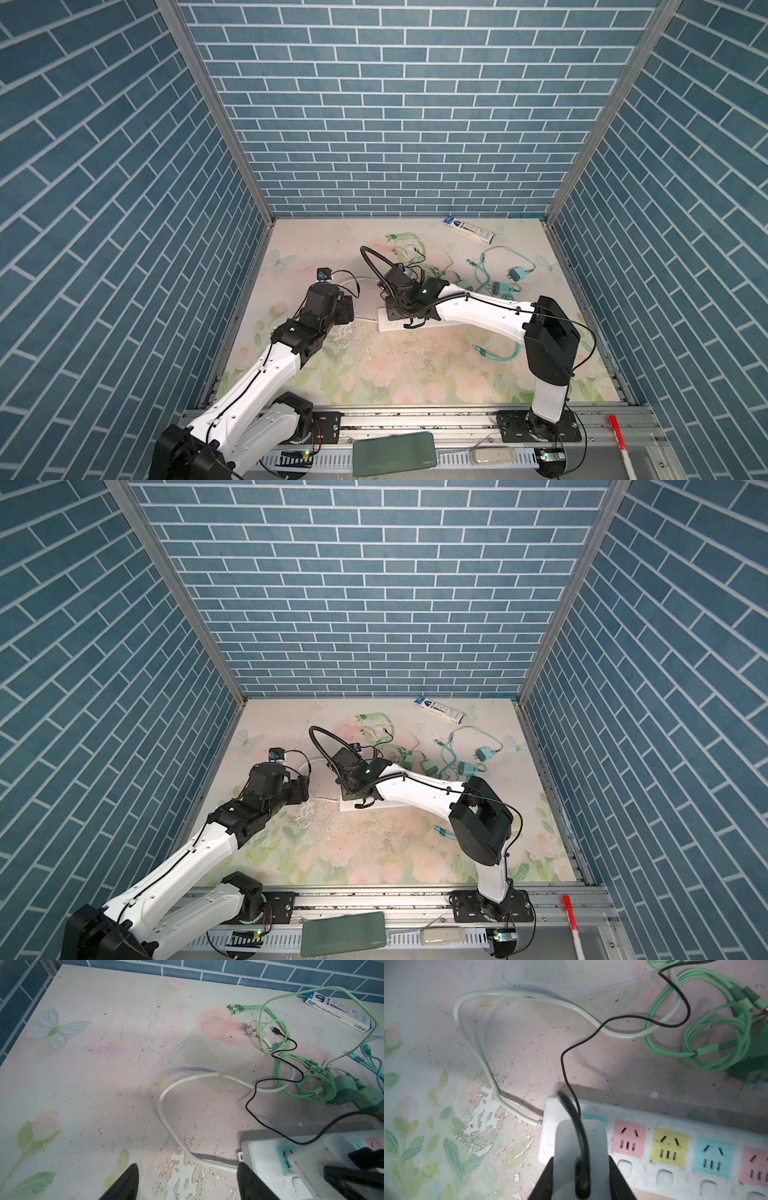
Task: Insert the plug
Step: 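Move the white charger above the end socket of the power strip with the right gripper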
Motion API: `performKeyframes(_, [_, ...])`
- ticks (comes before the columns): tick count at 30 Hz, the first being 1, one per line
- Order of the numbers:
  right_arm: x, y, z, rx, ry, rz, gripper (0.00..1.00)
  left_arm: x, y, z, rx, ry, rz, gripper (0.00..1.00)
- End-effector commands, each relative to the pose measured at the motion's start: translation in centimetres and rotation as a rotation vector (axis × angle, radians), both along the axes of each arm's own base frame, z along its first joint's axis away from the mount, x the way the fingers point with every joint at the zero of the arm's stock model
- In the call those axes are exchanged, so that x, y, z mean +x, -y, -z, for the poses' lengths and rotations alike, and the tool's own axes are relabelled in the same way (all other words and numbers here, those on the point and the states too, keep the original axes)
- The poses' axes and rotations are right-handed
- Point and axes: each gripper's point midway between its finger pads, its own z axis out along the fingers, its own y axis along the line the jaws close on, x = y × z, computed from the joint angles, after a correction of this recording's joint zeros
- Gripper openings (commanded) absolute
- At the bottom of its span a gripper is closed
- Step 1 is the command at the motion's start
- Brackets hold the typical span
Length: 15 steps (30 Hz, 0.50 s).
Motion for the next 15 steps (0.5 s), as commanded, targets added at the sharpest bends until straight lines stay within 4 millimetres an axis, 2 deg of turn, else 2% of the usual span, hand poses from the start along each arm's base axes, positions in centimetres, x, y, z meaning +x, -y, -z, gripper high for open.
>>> performKeyframes(1, [0.3, 0.2, 0.3, -0.004, 0.04, 0.06, 0.09, -0.4, -0.6, 0.2, 0.017, -0.014, -0.025, 0.77])
performKeyframes(15, [0.3, 1.5, 1.6, -0.026, 0.071, 0.088, 0.09, -0.2, -0.8, 1.2, 0.033, -0.032, -0.034, 0.77])
